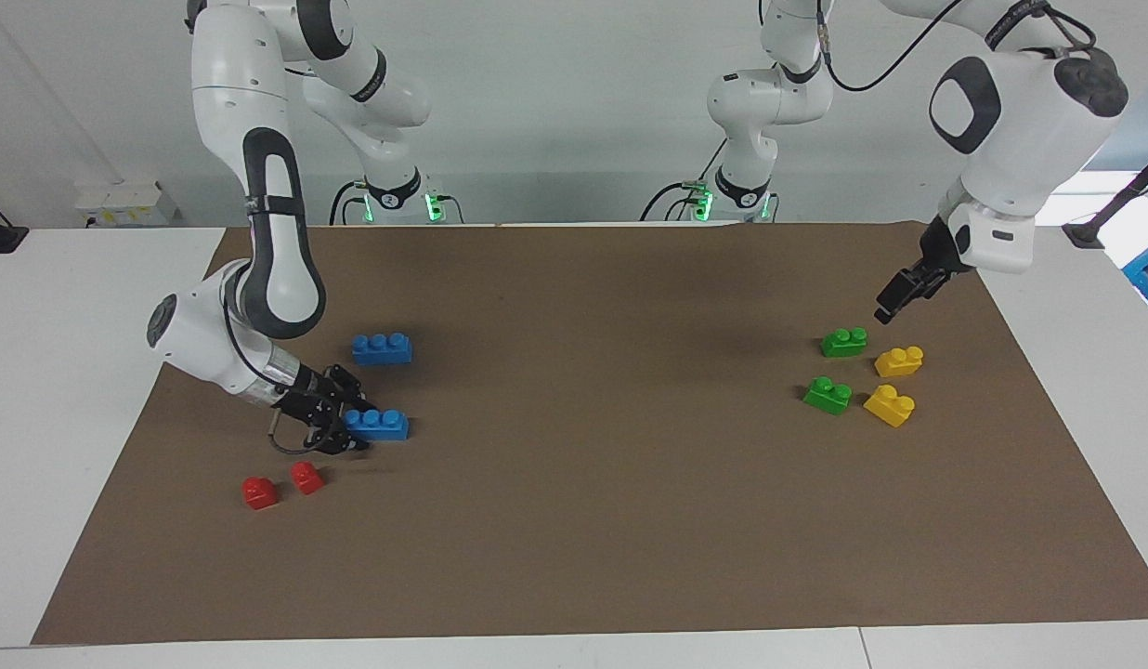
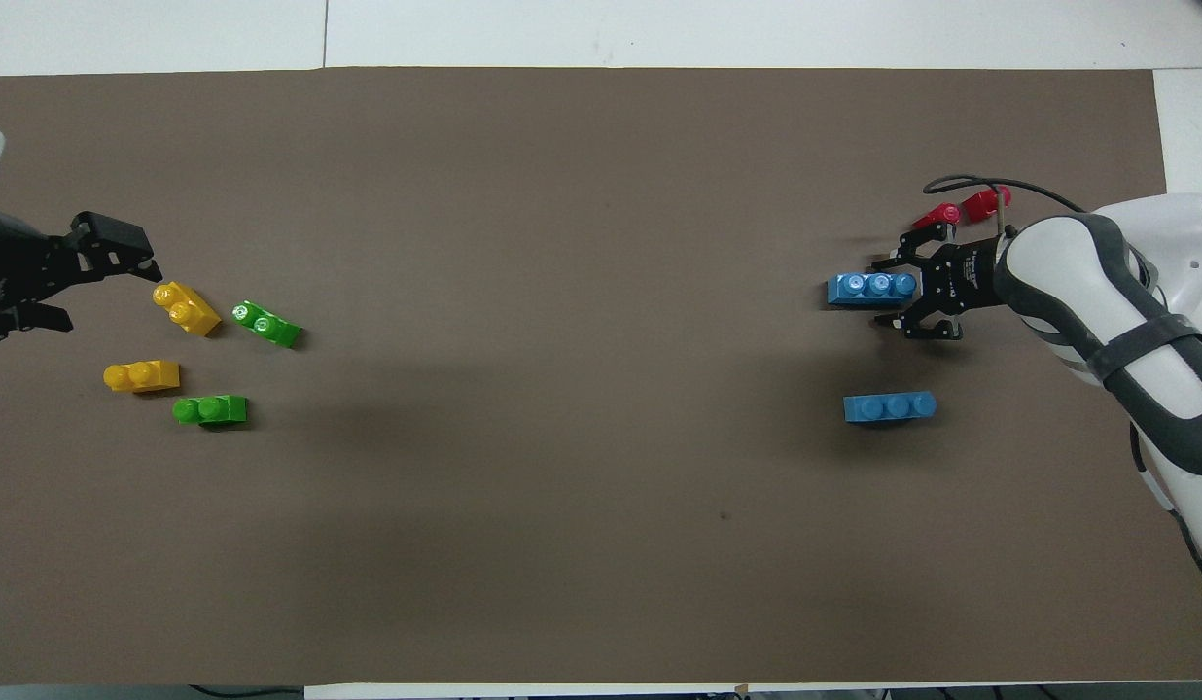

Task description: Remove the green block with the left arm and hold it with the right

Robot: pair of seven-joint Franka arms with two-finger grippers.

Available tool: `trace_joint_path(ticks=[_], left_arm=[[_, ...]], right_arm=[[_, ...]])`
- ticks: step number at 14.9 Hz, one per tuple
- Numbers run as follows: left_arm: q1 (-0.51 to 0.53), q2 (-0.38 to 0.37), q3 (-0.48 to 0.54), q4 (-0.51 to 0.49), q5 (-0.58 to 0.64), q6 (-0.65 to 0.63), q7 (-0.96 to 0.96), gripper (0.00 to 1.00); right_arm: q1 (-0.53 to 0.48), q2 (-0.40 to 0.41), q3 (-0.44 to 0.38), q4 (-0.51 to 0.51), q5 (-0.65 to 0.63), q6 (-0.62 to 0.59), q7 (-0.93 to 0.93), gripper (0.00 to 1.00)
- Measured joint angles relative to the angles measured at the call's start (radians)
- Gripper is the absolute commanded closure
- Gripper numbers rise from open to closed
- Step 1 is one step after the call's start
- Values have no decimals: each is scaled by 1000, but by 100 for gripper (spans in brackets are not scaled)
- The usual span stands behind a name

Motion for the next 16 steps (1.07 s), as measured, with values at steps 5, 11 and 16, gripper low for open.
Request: trace_joint_path(ticks=[5,11,16], left_arm=[[1,-102,-4,0,0,-107,96,0],[2,-69,-9,161,0,-301,103,0],[2,-35,-10,217,2,-376,206,0]], right_arm=[[2,-25,0,12,-23,-10,15,12],[5,-117,1,36,-77,-92,67,12],[6,-223,6,69,-235,-166,68,10]])
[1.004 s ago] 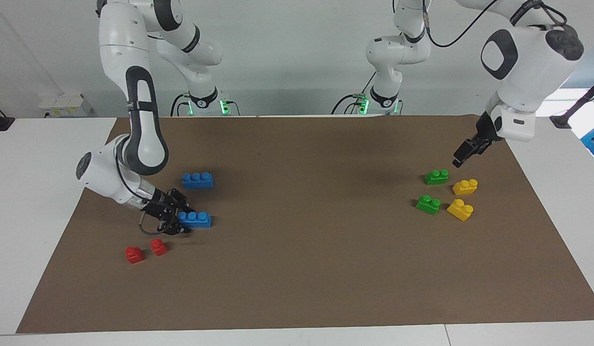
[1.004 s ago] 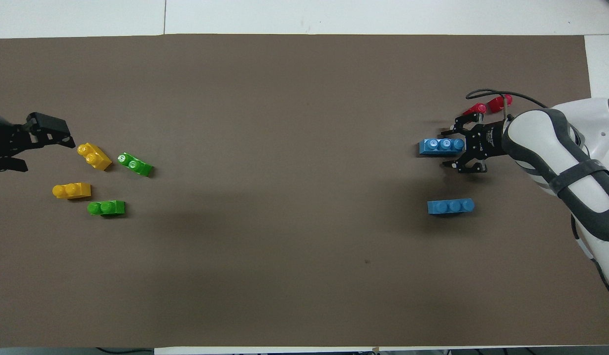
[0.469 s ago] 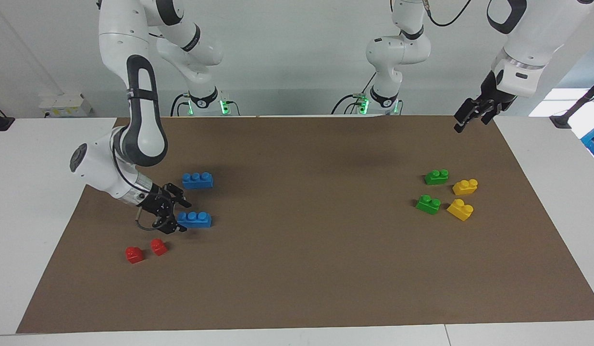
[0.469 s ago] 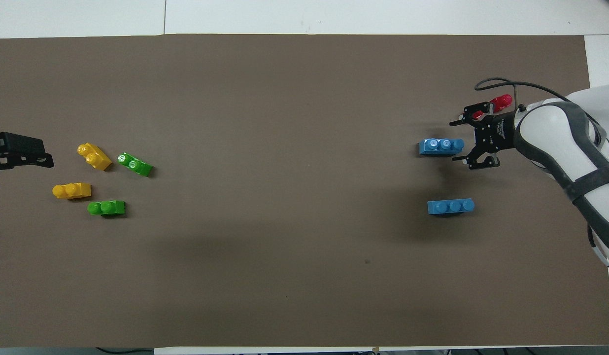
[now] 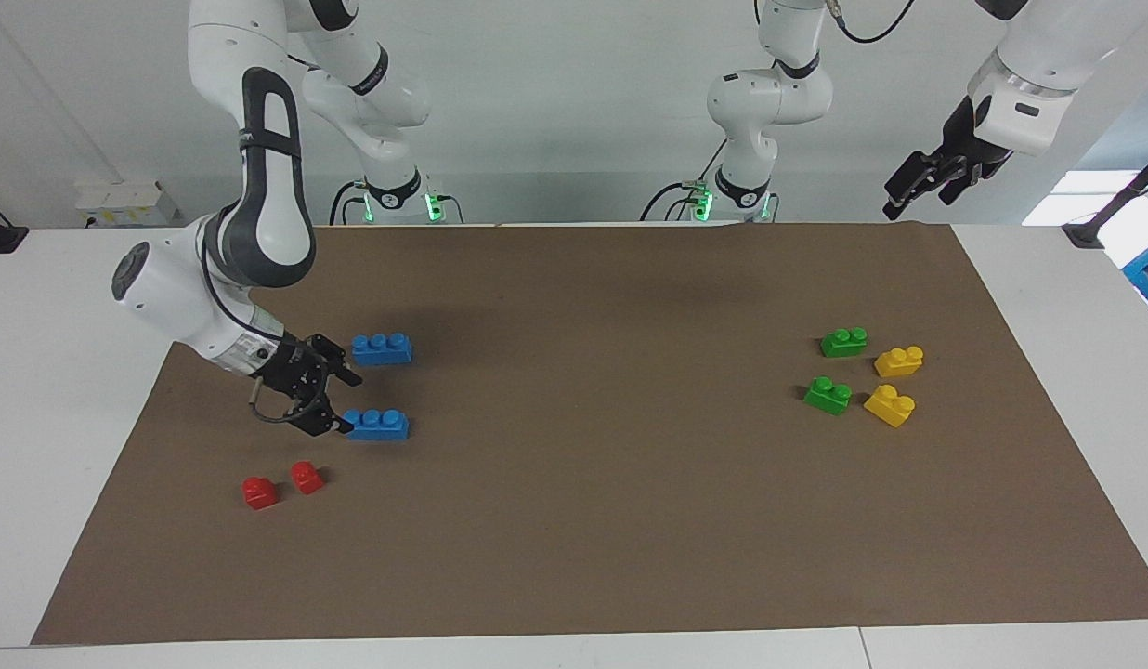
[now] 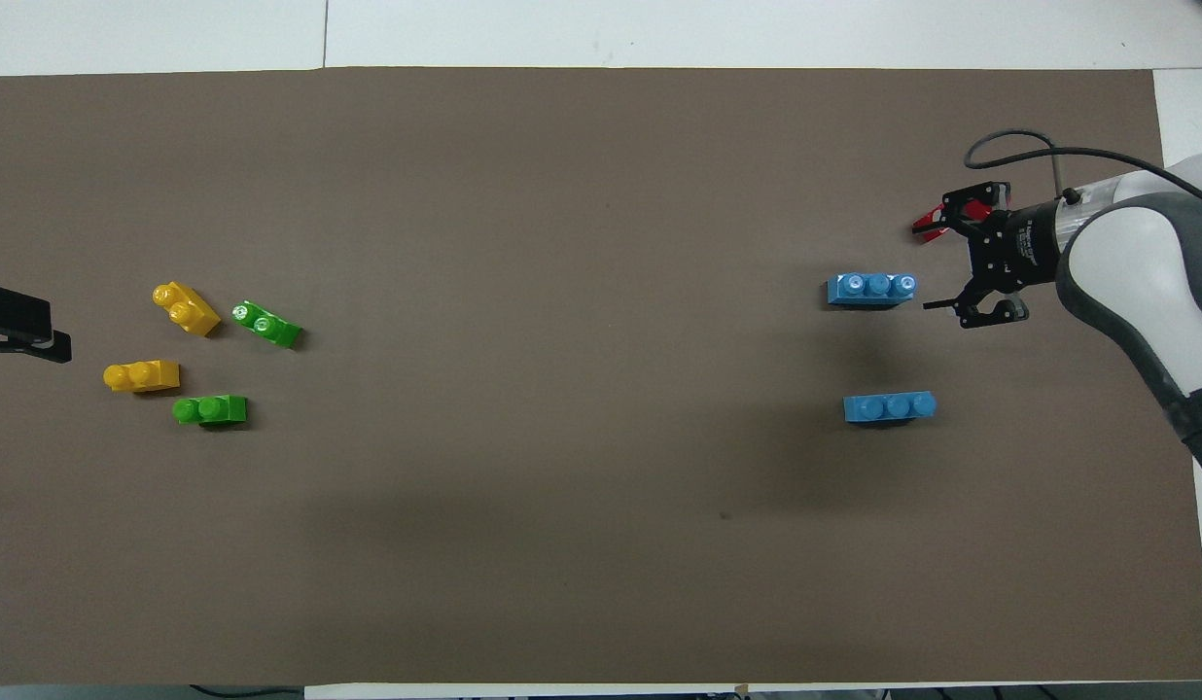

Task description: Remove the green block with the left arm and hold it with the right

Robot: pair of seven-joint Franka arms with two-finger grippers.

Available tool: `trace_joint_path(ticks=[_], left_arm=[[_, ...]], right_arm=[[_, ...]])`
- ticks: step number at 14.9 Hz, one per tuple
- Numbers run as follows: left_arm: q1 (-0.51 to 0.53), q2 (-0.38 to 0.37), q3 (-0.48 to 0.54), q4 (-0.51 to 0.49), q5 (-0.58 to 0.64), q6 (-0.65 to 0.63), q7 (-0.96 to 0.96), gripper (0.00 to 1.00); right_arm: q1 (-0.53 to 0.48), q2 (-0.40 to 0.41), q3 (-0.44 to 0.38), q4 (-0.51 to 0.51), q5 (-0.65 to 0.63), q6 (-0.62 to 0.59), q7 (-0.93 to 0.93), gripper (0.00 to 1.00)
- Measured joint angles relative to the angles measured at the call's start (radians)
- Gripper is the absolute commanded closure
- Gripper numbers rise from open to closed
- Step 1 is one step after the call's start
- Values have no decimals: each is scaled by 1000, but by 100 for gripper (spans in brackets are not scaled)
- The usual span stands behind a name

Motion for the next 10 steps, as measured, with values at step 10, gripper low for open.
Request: trace_joint_path(ticks=[10], left_arm=[[5,3,-27,-6,1,25,26,0]], right_arm=[[80,-140,10,89,-247,-42,-135,10]])
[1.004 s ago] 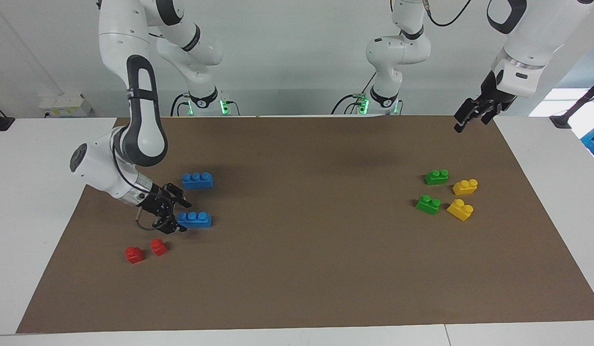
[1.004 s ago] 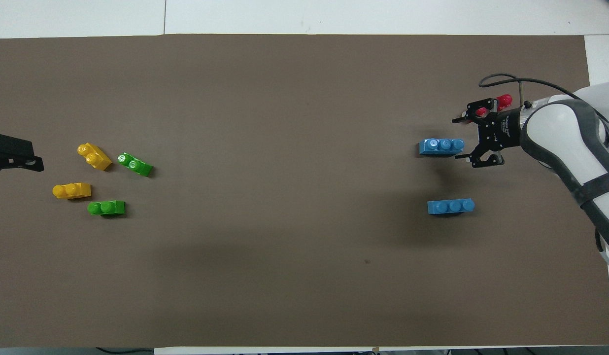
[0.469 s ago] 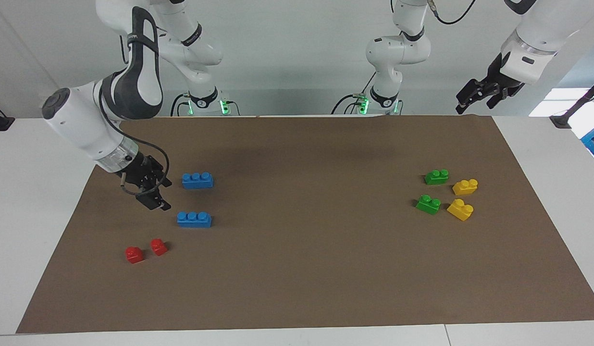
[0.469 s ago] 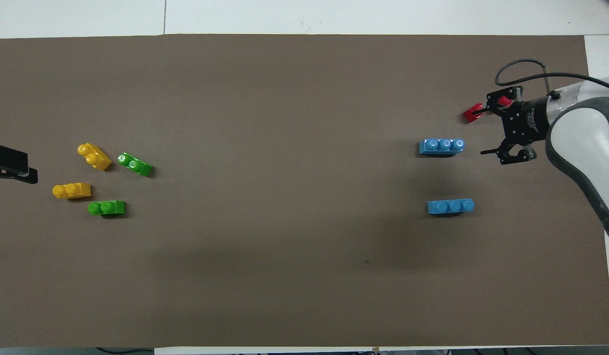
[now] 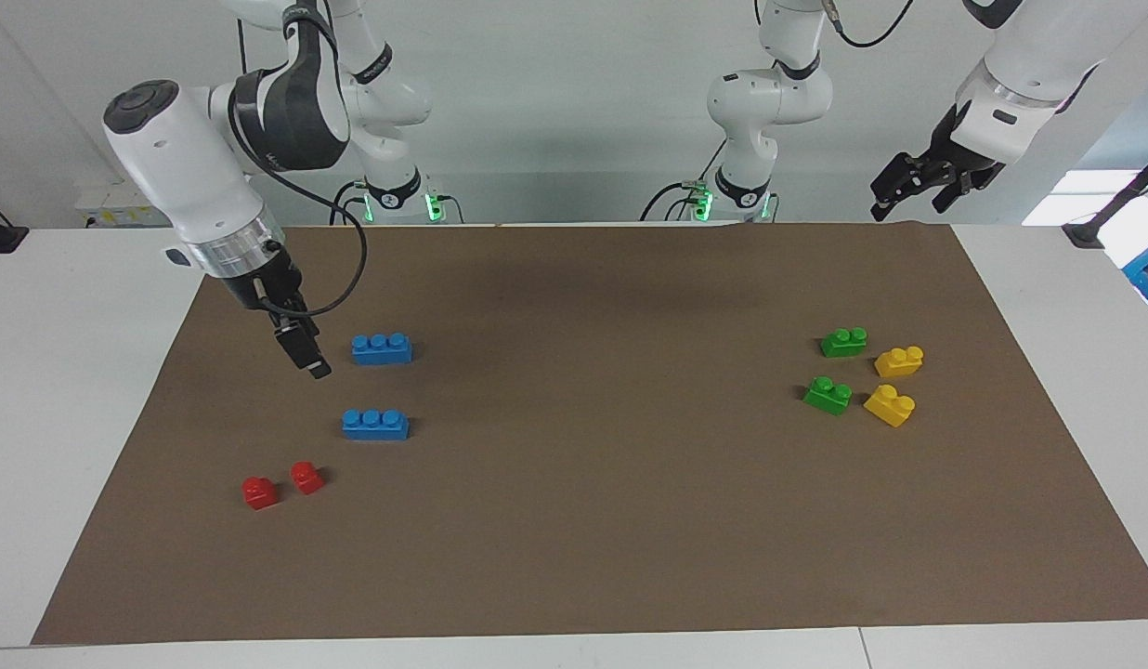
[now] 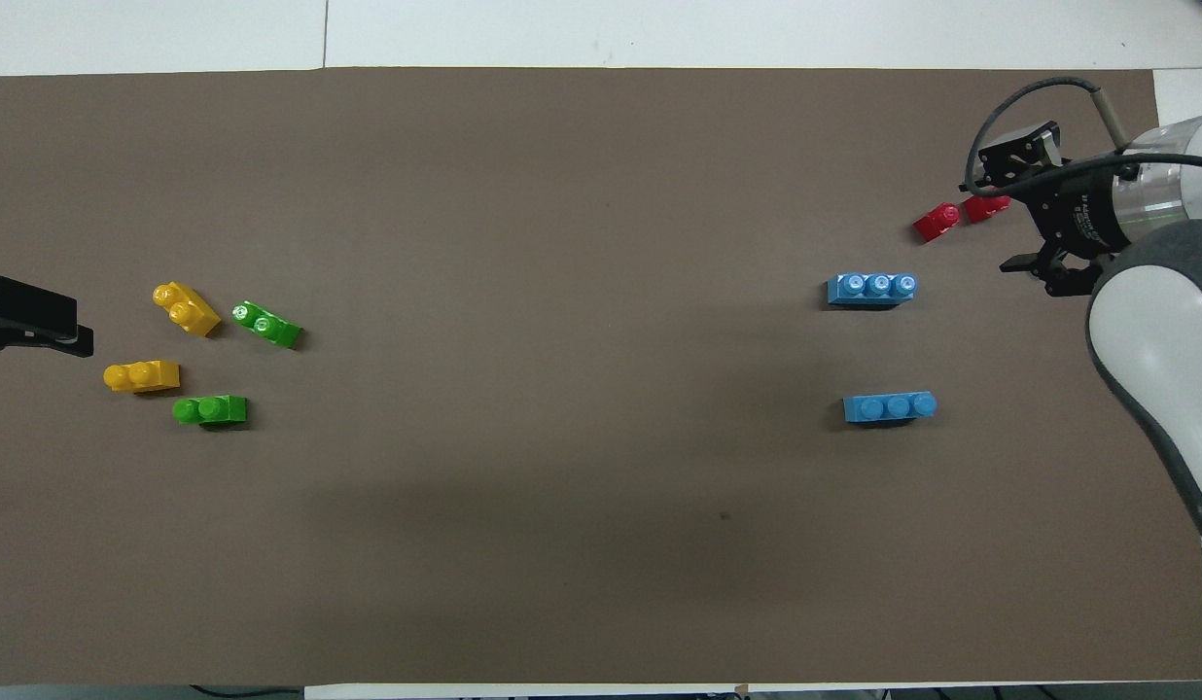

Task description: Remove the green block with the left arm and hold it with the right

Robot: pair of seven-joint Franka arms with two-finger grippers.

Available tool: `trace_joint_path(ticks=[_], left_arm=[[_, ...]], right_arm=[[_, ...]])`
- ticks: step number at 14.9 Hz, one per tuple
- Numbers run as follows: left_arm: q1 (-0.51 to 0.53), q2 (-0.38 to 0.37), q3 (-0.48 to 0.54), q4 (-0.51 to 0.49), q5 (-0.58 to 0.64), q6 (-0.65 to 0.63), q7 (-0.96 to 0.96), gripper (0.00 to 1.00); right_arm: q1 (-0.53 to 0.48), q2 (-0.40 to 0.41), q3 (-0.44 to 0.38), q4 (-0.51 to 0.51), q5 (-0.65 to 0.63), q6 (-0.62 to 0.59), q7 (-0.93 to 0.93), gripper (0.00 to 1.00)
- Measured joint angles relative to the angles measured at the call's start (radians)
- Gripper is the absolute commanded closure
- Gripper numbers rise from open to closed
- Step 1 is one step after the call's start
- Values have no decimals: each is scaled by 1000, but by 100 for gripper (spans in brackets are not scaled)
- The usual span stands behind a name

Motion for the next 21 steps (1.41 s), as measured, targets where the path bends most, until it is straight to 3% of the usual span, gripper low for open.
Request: trace_joint_path(ticks=[9,17,21], left_arm=[[9,0,-4,0,0,1,6,0],[9,0,-4,0,0,5,6,0],[9,0,-4,0,0,7,6,0]], right_arm=[[-1,-72,-3,13,-56,-101,-377,0],[-5,-216,-3,15,-57,-295,-877,0],[-12,-249,-4,12,-57,-369,-979,0]])
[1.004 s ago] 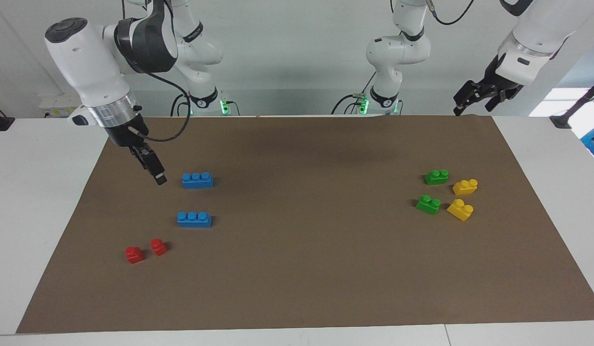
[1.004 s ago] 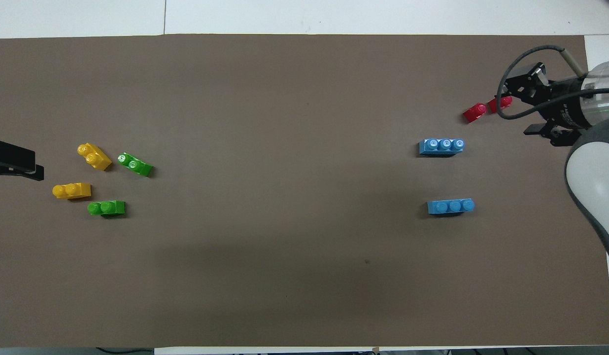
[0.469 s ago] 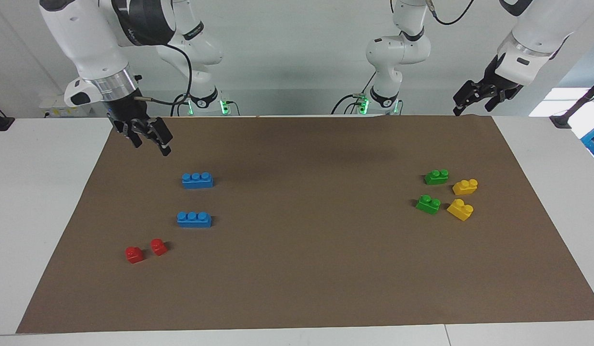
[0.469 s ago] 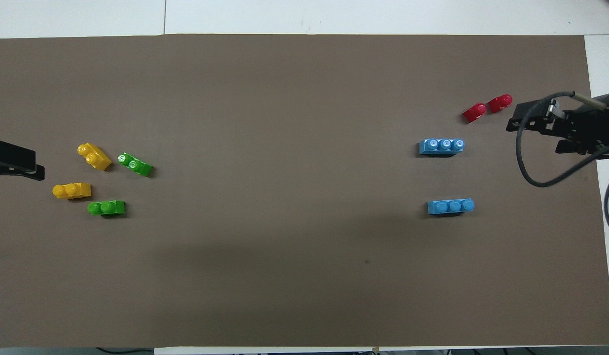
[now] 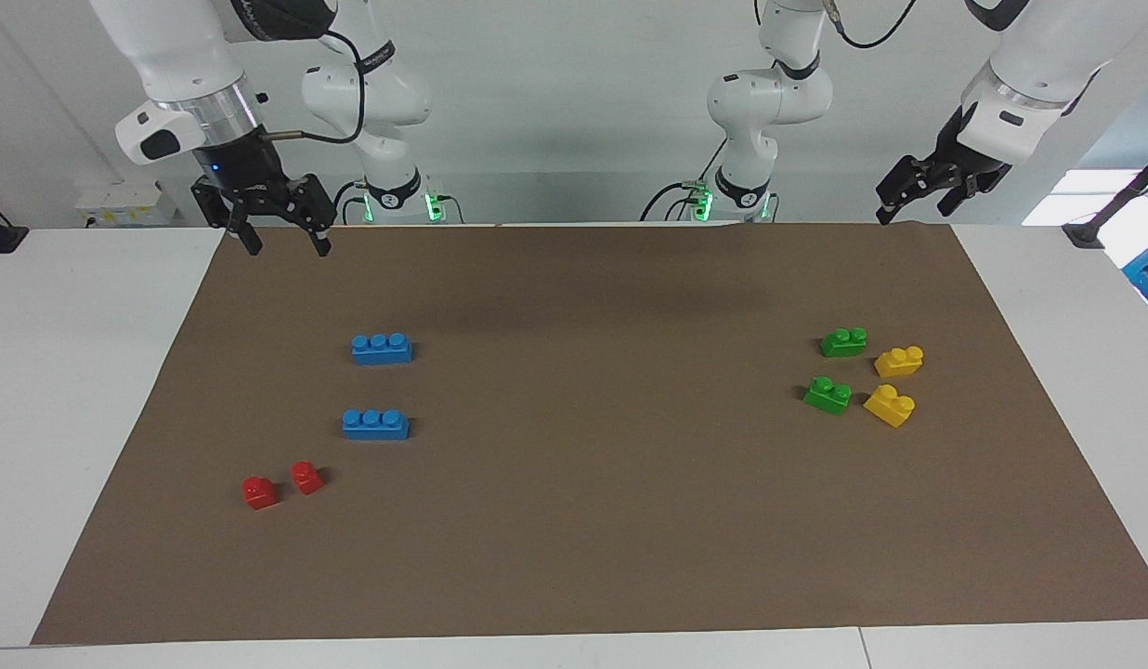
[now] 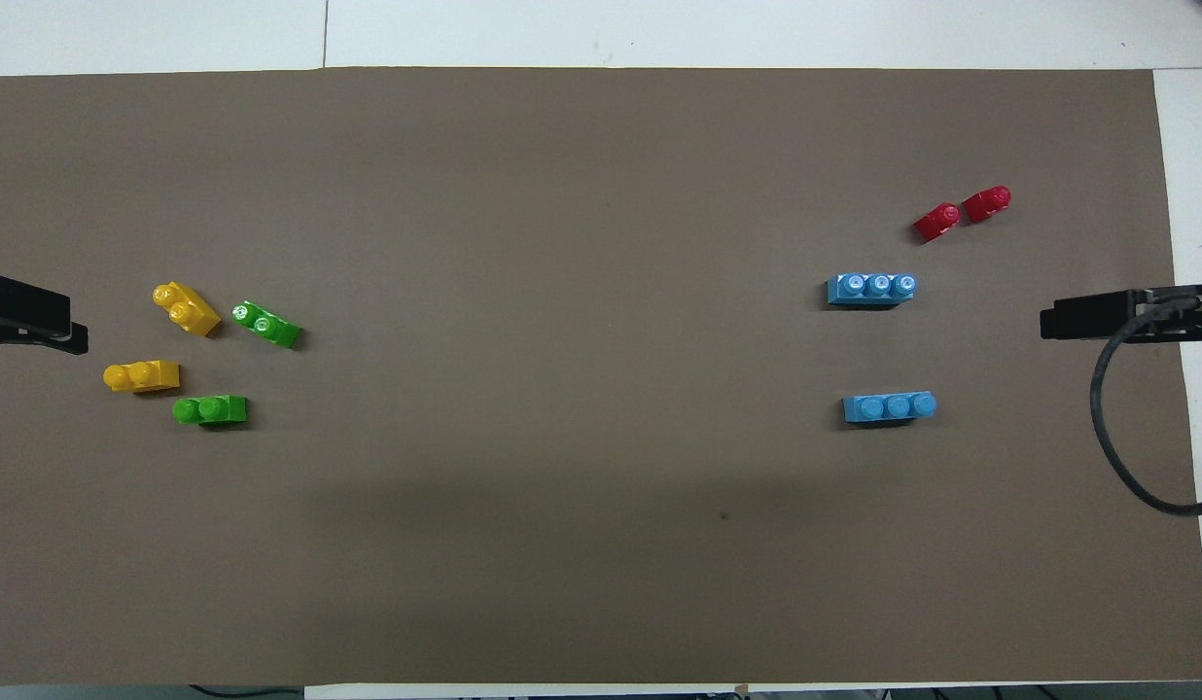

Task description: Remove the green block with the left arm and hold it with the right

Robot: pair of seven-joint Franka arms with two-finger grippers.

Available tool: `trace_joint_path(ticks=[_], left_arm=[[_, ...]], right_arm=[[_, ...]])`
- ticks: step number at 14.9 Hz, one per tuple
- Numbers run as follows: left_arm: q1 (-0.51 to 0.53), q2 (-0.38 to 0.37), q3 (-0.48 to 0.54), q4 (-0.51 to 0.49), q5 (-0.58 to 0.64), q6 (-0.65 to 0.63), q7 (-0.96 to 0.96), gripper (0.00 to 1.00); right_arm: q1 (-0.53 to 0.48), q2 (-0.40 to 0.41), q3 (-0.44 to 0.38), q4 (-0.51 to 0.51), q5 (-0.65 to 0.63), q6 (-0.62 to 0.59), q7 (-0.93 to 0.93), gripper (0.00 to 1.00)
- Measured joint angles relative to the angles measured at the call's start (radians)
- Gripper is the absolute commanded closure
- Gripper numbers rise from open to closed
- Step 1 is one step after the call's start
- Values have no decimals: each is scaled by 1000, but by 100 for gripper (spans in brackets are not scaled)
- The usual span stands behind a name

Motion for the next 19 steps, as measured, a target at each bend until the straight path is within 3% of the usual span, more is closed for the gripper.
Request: trace_joint_path(ticks=[19], left_arm=[[0,0,-1,0,0,3,13,0]], right_arm=[[-11,62,-1,15,-70,-1,-6,0]])
